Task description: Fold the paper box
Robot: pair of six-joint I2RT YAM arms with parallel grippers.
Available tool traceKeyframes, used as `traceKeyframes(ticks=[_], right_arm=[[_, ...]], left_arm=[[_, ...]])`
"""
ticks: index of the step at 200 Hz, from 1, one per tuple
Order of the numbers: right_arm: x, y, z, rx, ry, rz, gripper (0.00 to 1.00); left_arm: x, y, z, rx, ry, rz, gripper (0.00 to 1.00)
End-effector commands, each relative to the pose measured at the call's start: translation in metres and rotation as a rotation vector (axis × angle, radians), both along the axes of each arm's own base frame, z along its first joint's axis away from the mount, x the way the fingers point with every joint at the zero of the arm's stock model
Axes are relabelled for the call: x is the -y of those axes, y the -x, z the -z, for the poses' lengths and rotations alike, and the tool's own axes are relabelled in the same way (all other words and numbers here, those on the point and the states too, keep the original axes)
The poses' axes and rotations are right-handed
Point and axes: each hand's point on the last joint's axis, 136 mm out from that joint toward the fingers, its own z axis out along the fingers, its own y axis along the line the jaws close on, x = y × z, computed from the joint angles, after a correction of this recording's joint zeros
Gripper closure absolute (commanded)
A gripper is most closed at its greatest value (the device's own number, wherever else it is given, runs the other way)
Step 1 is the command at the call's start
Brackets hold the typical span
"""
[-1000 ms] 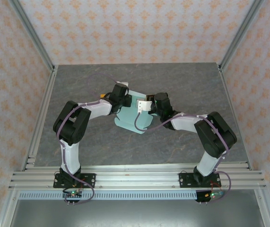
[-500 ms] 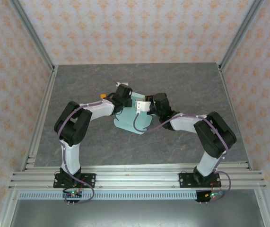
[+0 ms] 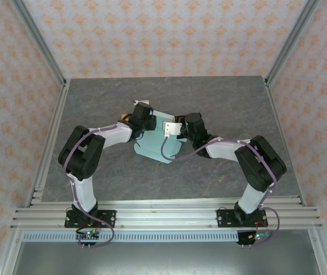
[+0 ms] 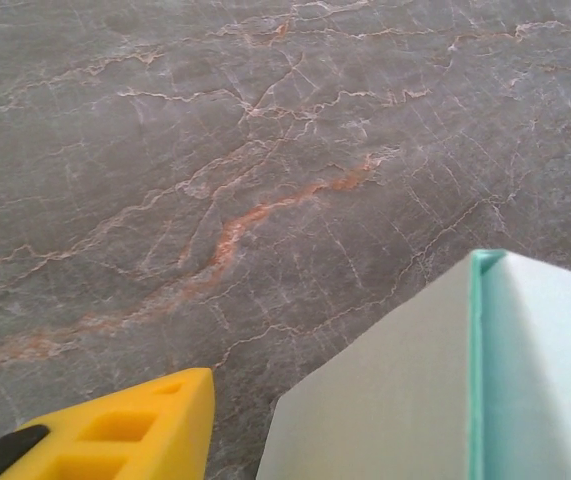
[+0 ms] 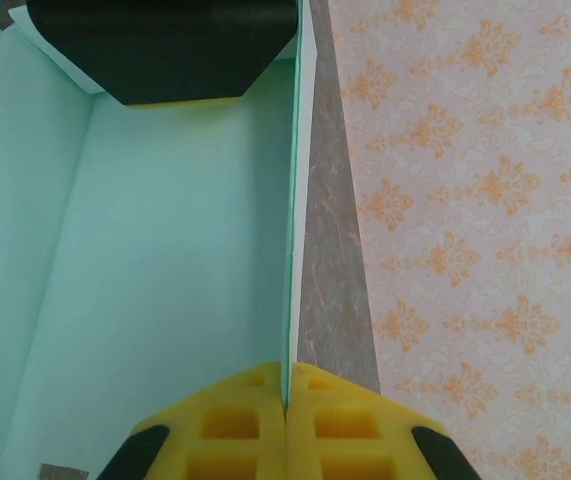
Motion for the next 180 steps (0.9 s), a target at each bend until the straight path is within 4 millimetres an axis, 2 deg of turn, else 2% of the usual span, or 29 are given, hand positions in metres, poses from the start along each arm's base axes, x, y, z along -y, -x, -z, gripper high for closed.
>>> traceKeyframes(ticks=[1,56,103,133,180], right_arm=[[0.007,-0.004,-0.007,-0.010,-0.003,0.020,1.00],[0.005,-0.006,-0.008,-0.012,-0.002,0.012,1.00],[0.005,-0.007,-0.010,-0.014,-0.002,0.014,1.00],[0.005,-0.007,-0.013,-0.011,-0.001,0.010,1.00],[0.003,-0.006,-0.015,-0.017,-0.005,0.000,1.00]], left_arm=[[-0.014,-0.009,-0.032,0.086,0.038,0.007,0.54],[0.001,0.005,-0.040,0.093,0.060,0.153,0.46],[0.009,0.011,-0.038,0.088,0.053,0.228,0.45],[0.010,0.013,-0.031,0.074,0.020,0.269,0.49],[0.014,0.001,-0.020,0.066,-0.012,0.291,0.60]])
